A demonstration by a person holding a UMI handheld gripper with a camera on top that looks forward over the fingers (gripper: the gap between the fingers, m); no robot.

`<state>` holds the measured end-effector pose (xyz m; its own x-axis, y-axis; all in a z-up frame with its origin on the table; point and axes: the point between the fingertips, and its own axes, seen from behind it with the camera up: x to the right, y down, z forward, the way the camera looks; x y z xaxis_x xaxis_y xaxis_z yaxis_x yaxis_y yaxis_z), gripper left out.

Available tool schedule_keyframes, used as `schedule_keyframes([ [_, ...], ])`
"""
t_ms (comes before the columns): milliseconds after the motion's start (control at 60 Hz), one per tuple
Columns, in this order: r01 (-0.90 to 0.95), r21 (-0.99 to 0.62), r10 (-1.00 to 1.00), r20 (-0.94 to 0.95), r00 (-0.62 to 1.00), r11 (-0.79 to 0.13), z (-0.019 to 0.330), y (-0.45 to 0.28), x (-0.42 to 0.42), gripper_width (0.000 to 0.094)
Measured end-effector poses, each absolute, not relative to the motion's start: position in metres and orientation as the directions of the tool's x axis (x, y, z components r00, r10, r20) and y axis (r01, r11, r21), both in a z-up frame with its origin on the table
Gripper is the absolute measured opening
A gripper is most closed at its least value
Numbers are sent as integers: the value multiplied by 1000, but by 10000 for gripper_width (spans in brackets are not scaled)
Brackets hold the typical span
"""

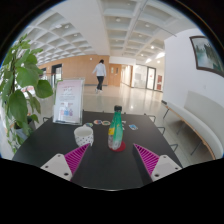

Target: Pour water

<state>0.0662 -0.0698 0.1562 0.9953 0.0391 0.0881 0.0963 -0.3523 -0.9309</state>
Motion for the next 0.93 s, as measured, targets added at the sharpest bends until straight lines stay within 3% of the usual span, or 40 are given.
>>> schedule_keyframes([
  [250,45,-942,-28,58,998,-332,210,-216,62,862],
  [483,72,-952,-41,88,995,-297,237,-292,57,860],
  [933,98,-951,-47,117,992,-292,240,-324,57,858],
])
